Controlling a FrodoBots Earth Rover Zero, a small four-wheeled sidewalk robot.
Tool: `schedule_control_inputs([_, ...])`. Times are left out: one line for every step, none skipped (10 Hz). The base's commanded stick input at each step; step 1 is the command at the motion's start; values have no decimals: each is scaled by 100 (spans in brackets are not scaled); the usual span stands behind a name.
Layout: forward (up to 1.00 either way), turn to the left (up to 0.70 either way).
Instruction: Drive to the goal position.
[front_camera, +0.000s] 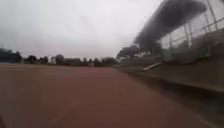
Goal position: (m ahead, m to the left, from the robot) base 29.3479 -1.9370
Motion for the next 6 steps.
schedule_control_inputs([100, -33])
schedule_control_inputs([100, -33])
schedule_control_inputs([100, -33])
schedule_control_inputs([100, -33])
schedule_control_inputs([100, -33])
schedule_control_inputs([100, 0])
